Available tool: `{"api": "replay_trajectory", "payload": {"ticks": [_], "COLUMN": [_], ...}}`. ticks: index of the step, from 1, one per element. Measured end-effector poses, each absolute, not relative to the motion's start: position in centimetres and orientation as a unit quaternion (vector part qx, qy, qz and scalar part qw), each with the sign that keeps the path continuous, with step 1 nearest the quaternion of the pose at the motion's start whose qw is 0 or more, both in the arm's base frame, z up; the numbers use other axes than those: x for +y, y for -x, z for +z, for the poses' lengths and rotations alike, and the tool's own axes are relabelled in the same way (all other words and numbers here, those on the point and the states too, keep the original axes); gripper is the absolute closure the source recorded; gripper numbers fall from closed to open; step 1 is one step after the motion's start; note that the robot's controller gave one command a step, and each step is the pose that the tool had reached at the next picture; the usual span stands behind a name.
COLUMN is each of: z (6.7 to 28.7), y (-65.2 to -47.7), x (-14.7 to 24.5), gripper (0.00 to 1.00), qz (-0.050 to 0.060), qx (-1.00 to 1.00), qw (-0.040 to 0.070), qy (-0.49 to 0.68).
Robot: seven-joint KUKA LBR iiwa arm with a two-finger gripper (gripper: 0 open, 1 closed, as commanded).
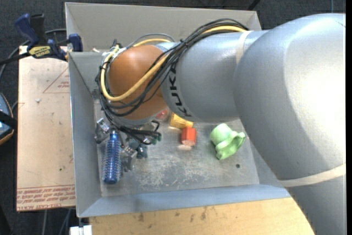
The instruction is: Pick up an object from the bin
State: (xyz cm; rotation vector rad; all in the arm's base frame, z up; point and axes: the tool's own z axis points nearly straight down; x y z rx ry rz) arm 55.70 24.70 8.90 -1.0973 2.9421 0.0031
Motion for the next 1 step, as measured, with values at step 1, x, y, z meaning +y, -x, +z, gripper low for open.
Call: {"api": "replay_trajectory", "payload": {"ticks": [1], "z": [8.78], "y": [-55.73], "x": [24.54], "gripper": [1.00], "qz": [0.000], "qx": [0.937], "qw": [0.000], "qy": [0.349]}}
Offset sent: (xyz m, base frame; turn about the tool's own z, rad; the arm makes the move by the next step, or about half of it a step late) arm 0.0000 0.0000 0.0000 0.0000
